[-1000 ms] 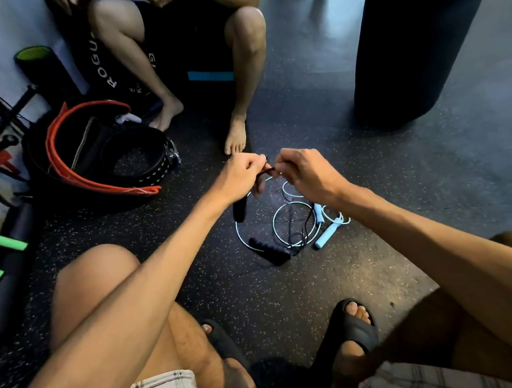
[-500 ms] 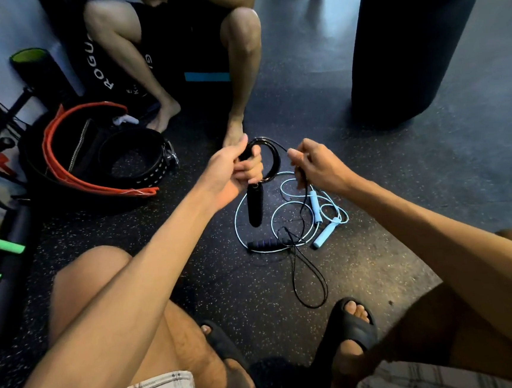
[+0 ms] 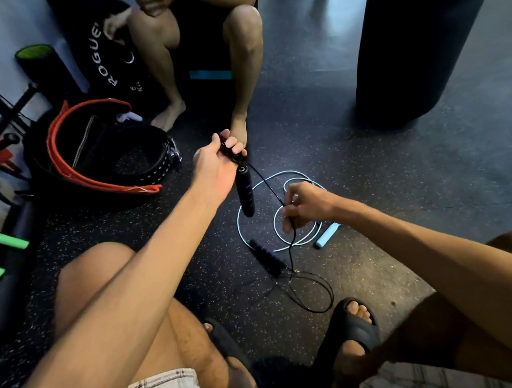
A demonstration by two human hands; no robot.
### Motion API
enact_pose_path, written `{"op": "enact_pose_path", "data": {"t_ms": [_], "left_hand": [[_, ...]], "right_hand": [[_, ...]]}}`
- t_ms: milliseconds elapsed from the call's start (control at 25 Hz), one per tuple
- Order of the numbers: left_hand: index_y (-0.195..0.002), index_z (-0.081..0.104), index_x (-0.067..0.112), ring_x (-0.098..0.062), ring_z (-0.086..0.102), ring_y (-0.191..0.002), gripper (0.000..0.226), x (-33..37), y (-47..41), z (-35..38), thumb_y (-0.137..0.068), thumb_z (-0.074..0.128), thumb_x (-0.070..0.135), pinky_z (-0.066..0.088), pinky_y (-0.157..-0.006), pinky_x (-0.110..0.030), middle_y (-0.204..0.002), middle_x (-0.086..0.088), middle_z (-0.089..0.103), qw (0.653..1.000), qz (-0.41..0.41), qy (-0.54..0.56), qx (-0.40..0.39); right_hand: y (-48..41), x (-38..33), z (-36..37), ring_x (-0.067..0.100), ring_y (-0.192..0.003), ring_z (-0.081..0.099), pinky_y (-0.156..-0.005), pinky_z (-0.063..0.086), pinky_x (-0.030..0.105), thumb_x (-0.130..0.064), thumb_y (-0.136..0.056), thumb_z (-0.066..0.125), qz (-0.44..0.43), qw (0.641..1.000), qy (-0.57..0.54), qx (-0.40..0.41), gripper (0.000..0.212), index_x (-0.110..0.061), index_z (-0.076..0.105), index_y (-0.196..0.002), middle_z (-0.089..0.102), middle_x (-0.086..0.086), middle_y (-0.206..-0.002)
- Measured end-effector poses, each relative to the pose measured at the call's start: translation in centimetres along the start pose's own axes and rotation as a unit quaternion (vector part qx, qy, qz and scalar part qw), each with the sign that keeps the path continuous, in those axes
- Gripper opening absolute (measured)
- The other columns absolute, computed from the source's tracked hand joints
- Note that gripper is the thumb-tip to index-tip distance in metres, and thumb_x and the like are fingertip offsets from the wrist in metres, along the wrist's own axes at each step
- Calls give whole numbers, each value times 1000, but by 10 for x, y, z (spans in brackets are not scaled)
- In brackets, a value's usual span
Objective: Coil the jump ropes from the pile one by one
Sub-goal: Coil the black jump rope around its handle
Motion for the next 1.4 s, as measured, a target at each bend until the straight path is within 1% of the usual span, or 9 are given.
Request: {"op": "enact_pose_path", "data": {"t_ms": [120,200,280,560,760,920,1040,1120,1400], "left_hand": [[-86,53,3,-16,52,-51,30,12,-2,-9,-105,32,14,46,-62,-29,-59,-3,53,984,96,-145,35],[-84,58,4,-17,58,-50,30,21,2,-7,-104,37,14,51,-60,-28,-59,-5,60,934,168,-313,38],[-84,60,3,-17,61,-48,30,20,6,1,-103,40,14,51,-59,-24,-61,-10,63,866,203,-457,17],[-81,63,1,-13,57,-42,32,-16,15,18,-101,44,17,45,-47,-24,-59,-14,64,736,127,-655,-114],[-79,60,1,-14,30,-40,43,-43,21,23,-105,34,23,25,-46,-26,-44,-1,37,804,-23,-562,-193],[-74,50,9,-11,17,-42,38,-48,33,31,-104,37,27,21,-47,-28,-46,6,22,855,-109,-452,-230],[-75,47,12,-8,16,-42,36,-46,33,32,-104,34,29,22,-47,-24,-48,9,20,905,-151,-326,-229],[-77,46,12,-7,16,-43,36,-40,30,32,-105,32,30,24,-48,-23,-50,9,19,934,-156,-235,-218],[-85,49,10,-10,27,-50,35,-8,13,21,-106,27,25,32,-61,-25,-57,5,31,994,-59,-15,-88]], "right_hand": [[1,-20,-6,23,-59,68,-57,54,33,-8,-95,56,-81,993,75,45,16,-12,49,-81,73,15,-71],[5,-36,-11,4,-46,56,-51,46,22,-5,-93,54,-124,985,96,76,19,-14,51,-76,66,3,-62],[10,-52,-19,2,-48,50,-51,38,14,-2,-91,52,-159,973,122,112,15,-9,57,-78,59,-2,-62],[33,-88,-57,-1,-52,49,-52,30,10,-15,-95,57,-251,928,141,239,17,-11,65,-81,44,-16,-54],[30,-77,-81,10,-49,43,-52,34,28,-25,-94,60,-222,925,114,285,22,-10,61,-78,53,-5,-56],[24,-64,-88,8,-50,37,-49,32,19,-35,-93,63,-166,940,55,294,28,-14,52,-76,49,-4,-57],[15,-45,-81,12,-50,46,-53,50,28,-36,-97,55,-114,960,-30,255,29,-12,48,-82,52,3,-61],[10,-33,-72,20,-53,55,-55,56,40,-29,-101,50,-88,966,-108,217,23,-10,45,-89,55,8,-63],[2,1,-27,33,-70,70,-61,54,38,-10,-101,50,24,997,-61,48,14,-8,39,-92,72,29,-88]]}}
Point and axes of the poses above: each hand's wrist, its own y-axis away from the middle knuckle, its own z-axis out of the palm, x = y × z, the point moved 8 cm from there along -y, towards the middle knuckle
